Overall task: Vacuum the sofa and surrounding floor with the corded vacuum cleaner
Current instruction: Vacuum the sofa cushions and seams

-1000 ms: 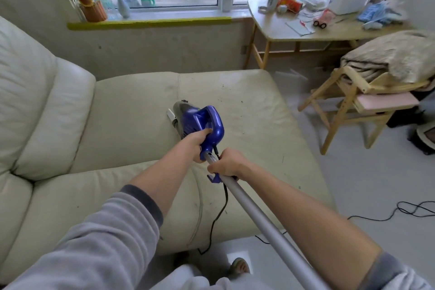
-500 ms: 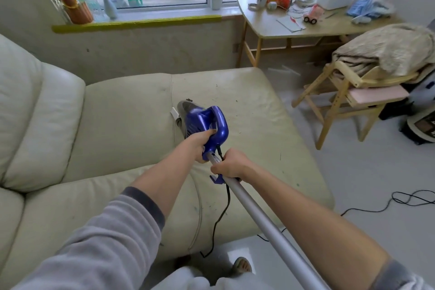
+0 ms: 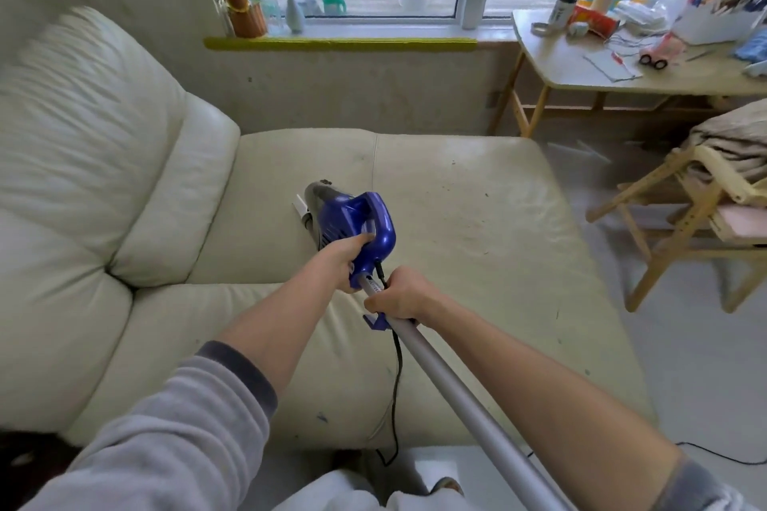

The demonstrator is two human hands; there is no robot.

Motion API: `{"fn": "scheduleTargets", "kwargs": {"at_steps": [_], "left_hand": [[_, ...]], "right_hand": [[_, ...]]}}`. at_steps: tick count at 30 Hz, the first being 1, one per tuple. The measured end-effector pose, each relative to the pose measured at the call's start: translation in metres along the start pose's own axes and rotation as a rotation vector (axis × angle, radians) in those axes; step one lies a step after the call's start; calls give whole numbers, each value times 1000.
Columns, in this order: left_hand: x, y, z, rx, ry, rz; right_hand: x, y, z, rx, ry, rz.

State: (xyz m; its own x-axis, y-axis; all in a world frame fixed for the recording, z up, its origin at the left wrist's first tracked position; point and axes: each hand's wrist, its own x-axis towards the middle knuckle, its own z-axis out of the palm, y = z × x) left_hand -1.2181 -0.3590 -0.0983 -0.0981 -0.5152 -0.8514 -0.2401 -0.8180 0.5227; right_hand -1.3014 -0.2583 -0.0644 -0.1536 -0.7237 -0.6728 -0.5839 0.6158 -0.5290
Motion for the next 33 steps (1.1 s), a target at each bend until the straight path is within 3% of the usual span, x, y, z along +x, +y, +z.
{"fn": "scheduleTargets", "kwargs": {"at_steps": [11,17,33], "left_hand": [[11,-27,-80,-197,89,-90],[14,-23,-80,-142,95,-108],[6,-15,28,-4,-45,-43]], "right_hand": [[17,-42,53,-215,-81,-99],[17,-42,54,-145,-97,-62],[-11,26,-3,-7,39,75]]}}
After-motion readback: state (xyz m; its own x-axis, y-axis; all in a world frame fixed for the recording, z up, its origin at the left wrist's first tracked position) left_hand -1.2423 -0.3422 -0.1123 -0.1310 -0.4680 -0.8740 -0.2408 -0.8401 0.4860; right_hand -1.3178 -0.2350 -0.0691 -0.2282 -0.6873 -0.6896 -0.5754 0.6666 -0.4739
